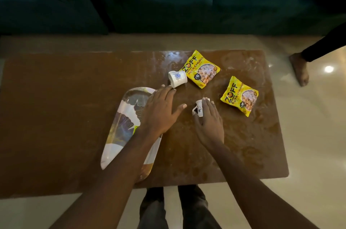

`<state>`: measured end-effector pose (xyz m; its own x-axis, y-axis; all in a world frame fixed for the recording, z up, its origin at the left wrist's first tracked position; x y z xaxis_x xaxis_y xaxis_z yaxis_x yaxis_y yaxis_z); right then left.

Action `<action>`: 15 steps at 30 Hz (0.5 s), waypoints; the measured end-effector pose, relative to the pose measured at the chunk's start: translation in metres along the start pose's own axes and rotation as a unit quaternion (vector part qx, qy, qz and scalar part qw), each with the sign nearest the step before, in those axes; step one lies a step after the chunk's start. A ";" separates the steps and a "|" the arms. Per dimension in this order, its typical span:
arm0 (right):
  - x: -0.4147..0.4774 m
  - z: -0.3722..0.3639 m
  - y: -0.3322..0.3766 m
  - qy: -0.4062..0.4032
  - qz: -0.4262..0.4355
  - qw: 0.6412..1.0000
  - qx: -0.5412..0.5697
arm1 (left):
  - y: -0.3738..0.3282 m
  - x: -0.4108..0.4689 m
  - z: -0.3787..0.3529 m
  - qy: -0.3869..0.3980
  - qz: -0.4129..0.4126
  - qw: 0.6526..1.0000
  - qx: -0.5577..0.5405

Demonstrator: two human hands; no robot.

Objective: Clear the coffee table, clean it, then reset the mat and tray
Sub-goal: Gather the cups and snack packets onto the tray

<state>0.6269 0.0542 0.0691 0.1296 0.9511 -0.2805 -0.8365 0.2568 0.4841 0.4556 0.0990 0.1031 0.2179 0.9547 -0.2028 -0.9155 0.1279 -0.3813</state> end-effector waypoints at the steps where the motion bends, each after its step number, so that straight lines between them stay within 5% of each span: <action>1: 0.004 -0.006 -0.007 0.001 -0.002 1.000 0.001 | 0.002 0.004 -0.010 -0.001 0.006 1.000 0.001; 15: 0.036 -0.049 -0.073 -0.055 -0.046 0.996 0.061 | 0.031 0.068 -0.071 -0.076 0.064 0.995 0.008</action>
<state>0.6662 0.0616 -0.0168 0.2661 0.9340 -0.2385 -0.7482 0.3561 0.5598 0.4659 0.1490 0.0139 0.0464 0.9929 -0.1091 -0.9377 0.0057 -0.3474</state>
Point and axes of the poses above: each hand's wrist, its own x-axis towards the middle knuckle, its own z-axis out of the back of the hand, y = z × x, the point moved 5 cm from there along x, towards the middle knuckle, and after that the axes turned 1 degree about x, right-handed, at the moved point
